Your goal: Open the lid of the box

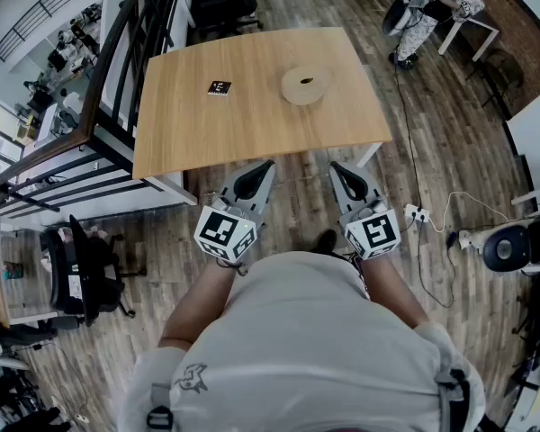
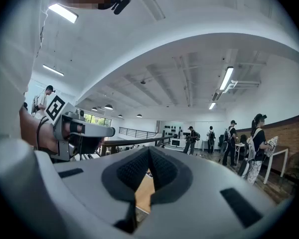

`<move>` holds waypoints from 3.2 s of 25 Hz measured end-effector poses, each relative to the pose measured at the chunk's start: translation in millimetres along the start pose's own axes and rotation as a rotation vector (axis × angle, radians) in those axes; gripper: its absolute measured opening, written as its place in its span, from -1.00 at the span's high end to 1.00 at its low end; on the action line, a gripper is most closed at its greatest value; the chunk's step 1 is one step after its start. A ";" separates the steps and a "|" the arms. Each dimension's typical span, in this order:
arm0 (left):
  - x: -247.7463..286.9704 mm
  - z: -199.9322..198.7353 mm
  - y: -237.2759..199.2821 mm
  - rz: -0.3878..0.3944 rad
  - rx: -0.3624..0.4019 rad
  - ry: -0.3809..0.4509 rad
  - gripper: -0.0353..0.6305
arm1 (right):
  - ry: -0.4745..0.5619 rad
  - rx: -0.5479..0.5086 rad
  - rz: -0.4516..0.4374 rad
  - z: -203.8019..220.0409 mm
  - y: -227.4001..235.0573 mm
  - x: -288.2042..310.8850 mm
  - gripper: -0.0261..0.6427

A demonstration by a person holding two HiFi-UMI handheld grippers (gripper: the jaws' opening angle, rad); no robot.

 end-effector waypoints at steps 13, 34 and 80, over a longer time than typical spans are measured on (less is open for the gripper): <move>45.9 12.5 -6.7 -0.008 -0.010 -0.024 0.88 | -0.011 0.023 -0.015 17.7 42.6 12.3 0.91; 196.2 29.3 3.3 -0.054 -0.036 -0.080 0.88 | -0.036 0.062 -0.036 48.6 201.4 20.2 0.91; 236.8 50.6 -186.2 -0.016 -0.110 -0.117 0.88 | -0.154 0.037 -0.111 72.6 208.4 228.7 0.91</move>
Point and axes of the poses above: the fingertips, and each gripper's own axes: x forward along the fingers, y to its right, z out of its underside, the point moved 10 cm from there along -x, backward along the fingers
